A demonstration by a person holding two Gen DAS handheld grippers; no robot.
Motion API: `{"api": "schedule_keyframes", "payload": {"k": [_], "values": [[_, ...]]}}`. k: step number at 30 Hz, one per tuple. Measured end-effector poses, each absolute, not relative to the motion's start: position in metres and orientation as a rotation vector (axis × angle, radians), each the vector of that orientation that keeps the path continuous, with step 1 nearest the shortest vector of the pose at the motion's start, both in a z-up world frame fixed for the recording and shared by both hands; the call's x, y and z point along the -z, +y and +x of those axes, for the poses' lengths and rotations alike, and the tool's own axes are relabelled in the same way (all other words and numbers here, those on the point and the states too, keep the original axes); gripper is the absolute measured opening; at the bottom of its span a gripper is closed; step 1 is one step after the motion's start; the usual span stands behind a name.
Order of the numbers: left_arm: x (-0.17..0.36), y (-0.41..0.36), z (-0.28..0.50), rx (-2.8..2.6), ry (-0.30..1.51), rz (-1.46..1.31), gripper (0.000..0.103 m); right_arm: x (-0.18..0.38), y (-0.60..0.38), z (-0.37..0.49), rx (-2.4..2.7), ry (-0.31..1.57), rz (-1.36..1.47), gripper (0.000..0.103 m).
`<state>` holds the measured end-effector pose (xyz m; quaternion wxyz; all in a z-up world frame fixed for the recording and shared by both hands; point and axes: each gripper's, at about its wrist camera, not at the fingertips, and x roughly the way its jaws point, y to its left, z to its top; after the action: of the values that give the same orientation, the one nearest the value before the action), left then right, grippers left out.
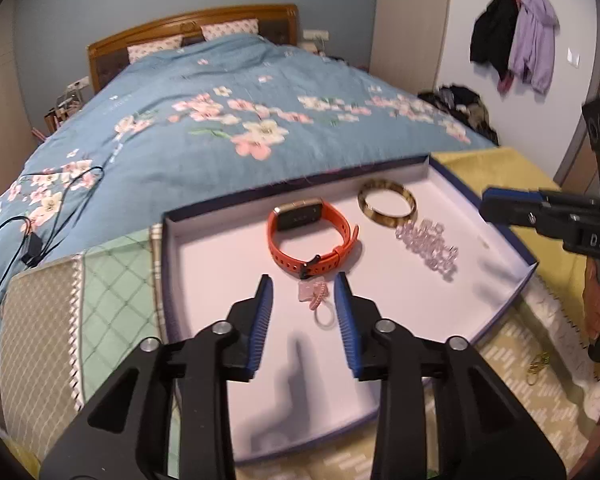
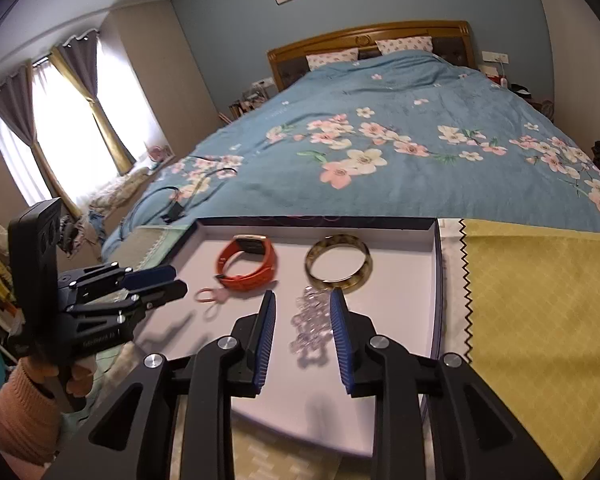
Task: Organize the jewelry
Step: 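Place the pink ring and bead bracelet into the box lid, opening both tools, then move both tools back toward the remaining rings and red bead necklace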
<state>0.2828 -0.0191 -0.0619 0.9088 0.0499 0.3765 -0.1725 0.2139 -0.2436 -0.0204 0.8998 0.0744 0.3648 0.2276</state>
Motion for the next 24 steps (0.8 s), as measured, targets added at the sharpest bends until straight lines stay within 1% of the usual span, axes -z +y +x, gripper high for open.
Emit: {"api": "schedule_keyframes", "payload": {"k": [3, 4, 6, 10, 16, 19, 24], "values": [[0.047, -0.009, 0.262, 0.353, 0.728, 0.083, 0.037, 0.012, -0.245, 0.195, -0.503, 0.733, 0.151, 0.028], [0.044, -0.007, 0.255, 0.356, 0.716, 0.081, 0.038, 0.011, -0.245, 0.19, -0.514, 0.731, 0.147, 0.03], [0.037, -0.003, 0.24, 0.376, 0.697, 0.067, 0.042, 0.011, -0.245, 0.178, -0.533, 0.734, 0.139, 0.034], [0.031, 0.003, 0.205, 0.43, 0.682, 0.043, 0.043, 0.017, -0.24, 0.158, -0.57, 0.756, 0.113, 0.035], [0.041, 0.0, 0.17, 0.432, 0.695, 0.062, 0.044, 0.034, -0.223, 0.13, -0.625, 0.812, 0.055, 0.035], [0.048, 0.002, 0.156, 0.426, 0.713, 0.057, 0.05, 0.042, -0.216, 0.119, -0.648, 0.838, 0.049, 0.035], [0.062, 0.005, 0.137, 0.423, 0.749, 0.063, 0.05, 0.057, -0.205, 0.101, -0.666, 0.881, 0.018, 0.037]]}}
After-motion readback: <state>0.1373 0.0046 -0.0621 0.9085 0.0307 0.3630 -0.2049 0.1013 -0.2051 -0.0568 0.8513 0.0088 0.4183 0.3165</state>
